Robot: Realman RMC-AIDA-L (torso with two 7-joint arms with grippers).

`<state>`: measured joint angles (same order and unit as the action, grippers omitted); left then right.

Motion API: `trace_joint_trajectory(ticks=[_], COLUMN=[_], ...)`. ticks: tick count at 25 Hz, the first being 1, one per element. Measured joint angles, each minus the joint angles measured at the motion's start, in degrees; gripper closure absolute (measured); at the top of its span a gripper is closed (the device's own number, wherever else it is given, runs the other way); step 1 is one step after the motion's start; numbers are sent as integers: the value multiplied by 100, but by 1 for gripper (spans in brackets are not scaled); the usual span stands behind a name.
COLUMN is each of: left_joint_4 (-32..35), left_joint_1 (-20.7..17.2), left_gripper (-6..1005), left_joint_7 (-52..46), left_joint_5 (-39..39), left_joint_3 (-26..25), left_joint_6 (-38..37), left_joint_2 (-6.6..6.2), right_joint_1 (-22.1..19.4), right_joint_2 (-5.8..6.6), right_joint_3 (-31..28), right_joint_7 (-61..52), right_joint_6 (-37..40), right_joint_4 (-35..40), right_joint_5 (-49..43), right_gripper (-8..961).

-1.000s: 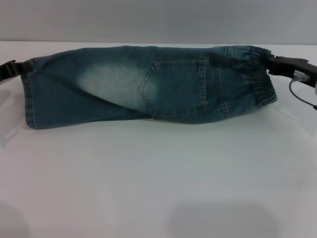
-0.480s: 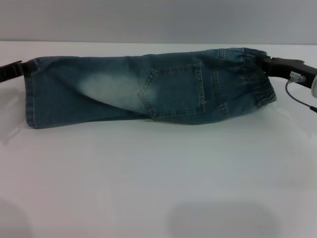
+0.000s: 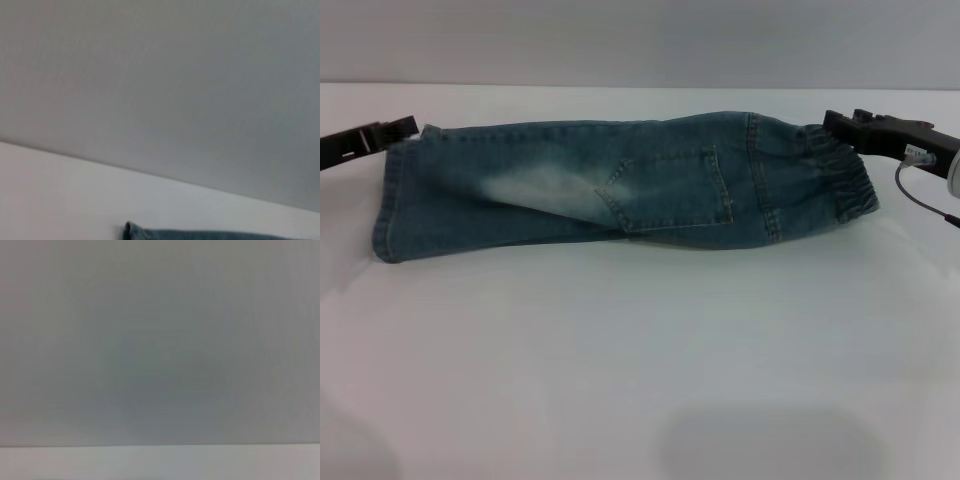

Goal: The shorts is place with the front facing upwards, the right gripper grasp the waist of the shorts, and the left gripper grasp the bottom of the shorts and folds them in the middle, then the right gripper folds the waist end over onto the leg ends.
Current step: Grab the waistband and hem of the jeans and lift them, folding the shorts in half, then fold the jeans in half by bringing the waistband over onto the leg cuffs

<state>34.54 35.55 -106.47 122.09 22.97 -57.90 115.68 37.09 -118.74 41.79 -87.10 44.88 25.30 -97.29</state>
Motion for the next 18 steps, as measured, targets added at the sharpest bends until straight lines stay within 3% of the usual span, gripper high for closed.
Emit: trace_joint_trajectory(ticks=[4, 7, 10, 15, 18], left_joint_4=[79, 87, 72, 75, 57], left_joint_1=[-63, -140, -174, -242, -271], left_gripper=[543, 481, 418, 231, 187], left_joint_7=[74, 230, 389, 1040, 1290], left_joint_5=[-289, -662, -880, -1267, -1437], left_joint_3=[12, 28, 28, 29, 30], left_joint_6=[-58, -299, -531, -1109, -1327], left_joint_2=[42, 43, 37, 71, 103], right_joint_1=[-52, -149, -234, -36, 163], right_joint_2=[9, 83, 278, 798, 921], right_joint_3=[-35, -23, 59, 162, 162], right_joint_7=[-2, -229, -960, -2885, -3712], right_joint_6=[38, 315, 910, 2269, 3014], right_joint_4=[68, 277, 591, 1217, 1798], right_joint_5=[0, -55, -475, -2065, -3123], right_gripper=[504, 386, 377, 361, 354])
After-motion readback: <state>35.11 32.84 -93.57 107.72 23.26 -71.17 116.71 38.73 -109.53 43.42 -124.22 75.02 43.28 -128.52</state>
